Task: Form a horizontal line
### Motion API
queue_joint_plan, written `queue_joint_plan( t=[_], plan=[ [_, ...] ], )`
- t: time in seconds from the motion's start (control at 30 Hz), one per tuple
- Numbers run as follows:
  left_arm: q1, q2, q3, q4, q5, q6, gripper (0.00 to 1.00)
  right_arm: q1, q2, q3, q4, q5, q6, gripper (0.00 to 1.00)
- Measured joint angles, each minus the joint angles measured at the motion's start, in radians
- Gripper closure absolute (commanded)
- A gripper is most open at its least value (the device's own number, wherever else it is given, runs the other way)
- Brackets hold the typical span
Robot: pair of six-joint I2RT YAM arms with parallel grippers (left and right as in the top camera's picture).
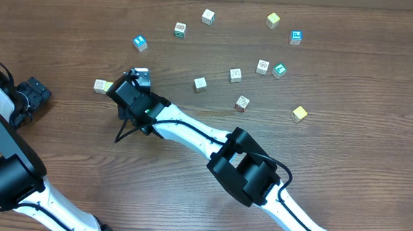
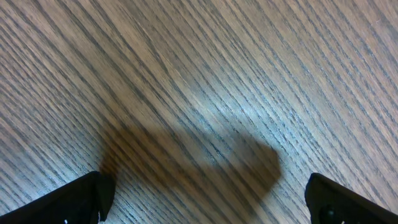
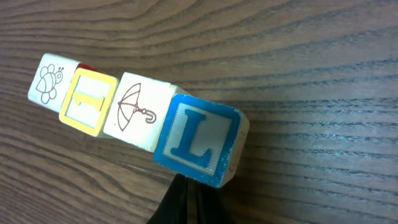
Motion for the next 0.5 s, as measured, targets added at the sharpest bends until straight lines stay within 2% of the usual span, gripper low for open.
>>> queue_joint_plan(
  t=[0.5],
  plan=[
    [0.000,0.000,0.000,0.000,0.000,0.000,0.00,-0.011,0.000,0.000,-0.010,0.011,0.000,0.96]
  ],
)
